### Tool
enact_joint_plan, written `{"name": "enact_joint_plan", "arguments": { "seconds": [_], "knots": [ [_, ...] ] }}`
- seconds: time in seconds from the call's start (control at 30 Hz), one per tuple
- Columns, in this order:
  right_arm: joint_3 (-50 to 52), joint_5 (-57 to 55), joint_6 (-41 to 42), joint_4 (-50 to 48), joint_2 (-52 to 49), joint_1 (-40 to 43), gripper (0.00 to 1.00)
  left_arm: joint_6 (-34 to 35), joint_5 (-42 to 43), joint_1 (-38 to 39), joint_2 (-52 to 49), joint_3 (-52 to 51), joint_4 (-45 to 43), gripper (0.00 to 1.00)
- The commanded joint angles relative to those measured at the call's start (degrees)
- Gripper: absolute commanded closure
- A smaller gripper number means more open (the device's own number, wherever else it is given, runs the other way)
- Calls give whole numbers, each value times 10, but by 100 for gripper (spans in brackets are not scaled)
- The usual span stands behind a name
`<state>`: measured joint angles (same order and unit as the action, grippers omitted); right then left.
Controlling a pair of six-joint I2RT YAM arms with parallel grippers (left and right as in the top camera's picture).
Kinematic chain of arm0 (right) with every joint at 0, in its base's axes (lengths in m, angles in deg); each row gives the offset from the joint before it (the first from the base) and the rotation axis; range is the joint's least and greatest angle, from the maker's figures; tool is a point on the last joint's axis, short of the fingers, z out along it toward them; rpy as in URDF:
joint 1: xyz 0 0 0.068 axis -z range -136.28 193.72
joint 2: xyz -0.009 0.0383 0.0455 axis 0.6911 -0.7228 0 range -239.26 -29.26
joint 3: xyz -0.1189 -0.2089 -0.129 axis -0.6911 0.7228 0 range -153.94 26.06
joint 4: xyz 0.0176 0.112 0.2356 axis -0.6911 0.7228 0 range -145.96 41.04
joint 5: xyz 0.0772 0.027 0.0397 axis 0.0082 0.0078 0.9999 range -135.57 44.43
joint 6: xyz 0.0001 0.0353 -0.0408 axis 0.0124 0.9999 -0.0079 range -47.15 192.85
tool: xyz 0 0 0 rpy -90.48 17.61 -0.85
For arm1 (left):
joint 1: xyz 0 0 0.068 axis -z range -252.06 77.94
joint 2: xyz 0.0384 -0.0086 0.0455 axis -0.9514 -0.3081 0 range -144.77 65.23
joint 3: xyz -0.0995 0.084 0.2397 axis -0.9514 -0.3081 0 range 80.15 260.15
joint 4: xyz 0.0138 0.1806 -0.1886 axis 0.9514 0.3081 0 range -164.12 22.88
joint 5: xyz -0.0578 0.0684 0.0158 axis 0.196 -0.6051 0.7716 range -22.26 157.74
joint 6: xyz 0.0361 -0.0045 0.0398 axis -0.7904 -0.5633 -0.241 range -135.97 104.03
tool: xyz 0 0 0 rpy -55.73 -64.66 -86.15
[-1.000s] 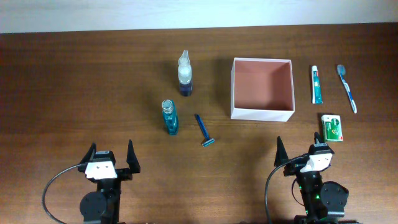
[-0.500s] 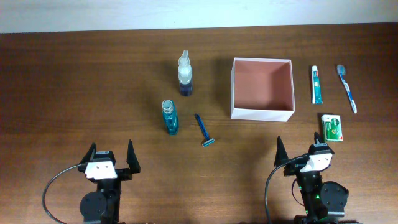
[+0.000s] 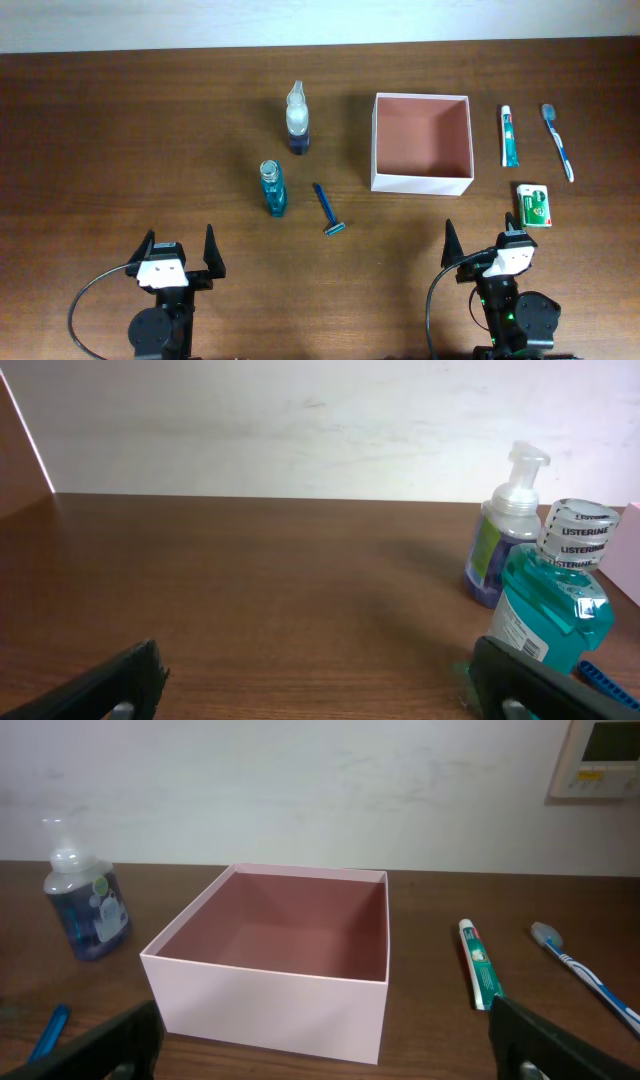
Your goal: Pack container
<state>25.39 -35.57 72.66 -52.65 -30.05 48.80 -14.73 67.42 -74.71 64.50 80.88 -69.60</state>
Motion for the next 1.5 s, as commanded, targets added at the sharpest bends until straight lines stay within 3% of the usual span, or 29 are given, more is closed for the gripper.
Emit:
{"name": "enact_joint_plan", "arguments": {
  "seconds": [0.0, 1.17, 1.47],
  "knots": [
    [3, -7, 0, 3, 5, -6, 1, -9, -3, 0, 4, -2, 2, 1],
    [3, -7, 0, 3, 5, -6, 1, -9, -2, 0, 4, -2, 2, 0],
    [3, -7, 0, 3, 5, -6, 1, 35, 55, 0, 4, -2, -25, 1]
  ]
}}
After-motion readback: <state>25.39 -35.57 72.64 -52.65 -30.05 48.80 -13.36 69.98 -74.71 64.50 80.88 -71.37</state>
